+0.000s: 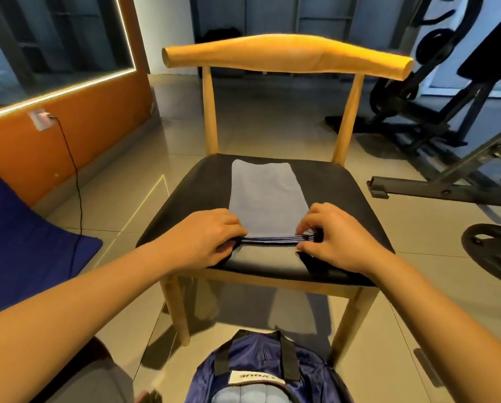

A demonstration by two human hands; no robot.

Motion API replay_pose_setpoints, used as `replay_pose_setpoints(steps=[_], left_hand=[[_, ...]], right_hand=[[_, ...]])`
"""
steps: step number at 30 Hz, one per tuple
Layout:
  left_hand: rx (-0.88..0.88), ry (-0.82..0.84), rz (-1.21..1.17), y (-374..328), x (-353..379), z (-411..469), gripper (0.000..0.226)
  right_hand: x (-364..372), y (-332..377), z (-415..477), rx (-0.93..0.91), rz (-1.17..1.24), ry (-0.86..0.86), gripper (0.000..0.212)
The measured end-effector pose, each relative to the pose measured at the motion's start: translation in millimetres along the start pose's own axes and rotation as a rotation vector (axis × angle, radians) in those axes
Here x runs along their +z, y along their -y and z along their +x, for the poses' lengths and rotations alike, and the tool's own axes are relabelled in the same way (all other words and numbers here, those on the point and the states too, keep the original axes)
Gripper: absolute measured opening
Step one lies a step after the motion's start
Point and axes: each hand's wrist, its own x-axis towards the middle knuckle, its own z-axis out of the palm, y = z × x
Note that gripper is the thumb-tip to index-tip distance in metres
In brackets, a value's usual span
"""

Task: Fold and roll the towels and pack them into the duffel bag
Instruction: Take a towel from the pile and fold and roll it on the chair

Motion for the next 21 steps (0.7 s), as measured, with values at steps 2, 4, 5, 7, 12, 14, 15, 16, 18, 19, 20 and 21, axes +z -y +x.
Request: replay_pose_setpoints(steps=[2, 4, 5, 7, 12, 14, 15, 16, 18, 19, 20, 21], left_hand=[[-0.001, -0.023, 0.028, 0.0, 3.2, -0.7, 0.028], [-0.093, -0.088, -0.074, -1.2, 4.0, 1.1, 0.023], [-0.177, -0.123, -0.161, -2.2, 3.7, 3.0, 0.021], [-0.352, -0.153, -0.335, -2.1, 4.9, 6.8, 0.018], [-0.547, -0.090, -0.593, -3.3, 9.6, 12.9, 0.014], [-0.587, -0.091, -0.656, -4.9, 10.0, 15.1, 0.013], [-0.610, -0.092, -0.676, -5.8, 9.4, 16.3, 0.012], [-0.631, -0.089, -0.686, -6.4, 9.1, 17.7, 0.012], [-0.668, -0.078, -0.679, -7.0, 8.2, 20.0, 0.012], [-0.690, -0.076, -0.659, -6.8, 7.9, 20.6, 0.012], [-0.711, -0.080, -0.629, -6.3, 7.7, 20.5, 0.012], [-0.726, -0.090, -0.597, -5.4, 7.7, 20.0, 0.011]], right_hand=[[4.4, -2.7, 1.2, -0.051, -0.057, 0.014, 0.023], [7.2, -3.8, 3.2, -0.069, -0.079, -0.024, 0.025], [8.7, -4.4, 3.8, -0.074, -0.094, -0.039, 0.026], [12.3, -4.1, 5.6, -0.092, -0.138, -0.061, 0.026], [18.4, -6.1, 10.6, -0.068, -0.126, -0.080, 0.019], [18.9, -11.0, 13.4, -0.005, -0.013, -0.071, 0.019], [18.7, -13.2, 15.4, 0.030, 0.036, -0.056, 0.020], [18.3, -14.9, 17.6, 0.058, 0.070, -0.034, 0.022], [17.0, -16.2, 21.2, 0.106, 0.093, 0.008, 0.030], [16.5, -17.2, 21.9, 0.128, 0.072, 0.018, 0.035], [15.8, -18.8, 22.4, 0.147, 0.016, 0.019, 0.039], [15.3, -20.7, 22.1, 0.165, -0.058, 0.019, 0.042]])
